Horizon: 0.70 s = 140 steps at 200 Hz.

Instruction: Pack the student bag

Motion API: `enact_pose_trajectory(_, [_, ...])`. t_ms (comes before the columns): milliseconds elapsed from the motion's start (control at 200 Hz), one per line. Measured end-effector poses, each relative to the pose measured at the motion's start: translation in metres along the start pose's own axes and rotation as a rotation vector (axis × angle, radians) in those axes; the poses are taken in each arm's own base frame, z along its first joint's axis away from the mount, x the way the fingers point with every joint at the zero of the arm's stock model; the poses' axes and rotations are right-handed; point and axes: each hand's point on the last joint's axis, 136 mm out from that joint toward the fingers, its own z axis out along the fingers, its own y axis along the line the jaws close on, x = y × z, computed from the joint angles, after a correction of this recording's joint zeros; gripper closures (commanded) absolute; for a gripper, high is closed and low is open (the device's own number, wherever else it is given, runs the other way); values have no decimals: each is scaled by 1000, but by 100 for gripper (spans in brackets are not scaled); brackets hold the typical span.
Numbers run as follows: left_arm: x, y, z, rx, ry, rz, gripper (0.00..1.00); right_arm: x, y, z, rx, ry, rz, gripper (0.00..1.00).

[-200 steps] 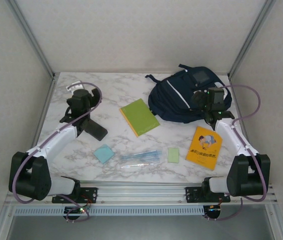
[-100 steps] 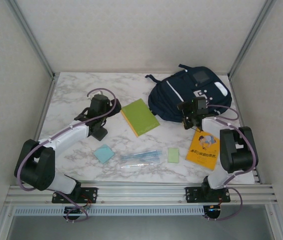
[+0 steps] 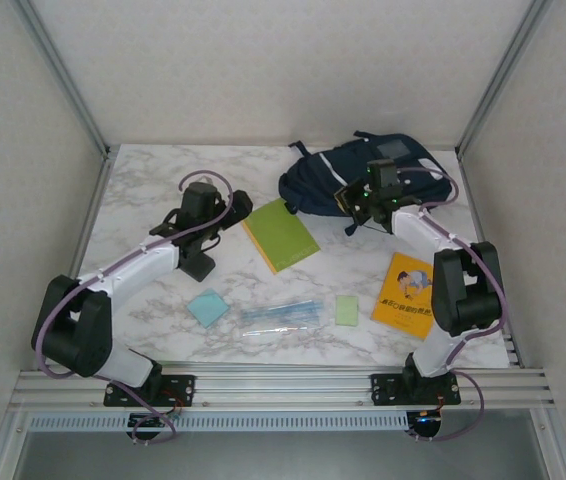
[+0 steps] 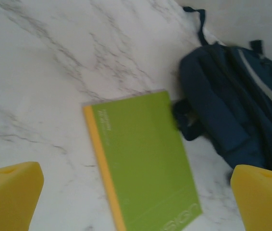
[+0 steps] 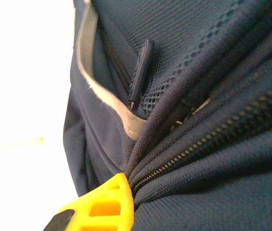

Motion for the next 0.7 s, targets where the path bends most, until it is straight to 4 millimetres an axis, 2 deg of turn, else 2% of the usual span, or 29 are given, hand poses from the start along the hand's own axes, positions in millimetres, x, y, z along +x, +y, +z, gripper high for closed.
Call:
enact_pose_trajectory(180, [-4, -29, 1, 127, 16, -168, 0, 33, 31, 7, -63, 131, -106, 100])
enact_pose_trajectory(305, [5, -38, 16, 170, 61, -277, 0, 56, 50, 18, -118, 230, -161, 100])
enact_pose_trajectory(420, [21, -38, 34, 173, 112, -358, 0, 73, 54, 23, -145, 301, -186, 100])
enact_pose_trajectory(566, [40, -36, 54, 162, 164, -430, 0, 82, 58, 22, -177, 349, -198, 100])
enact_pose_trajectory(701, [43, -46, 75, 170, 182, -469, 3, 85, 61, 20, -201, 367, -217, 100])
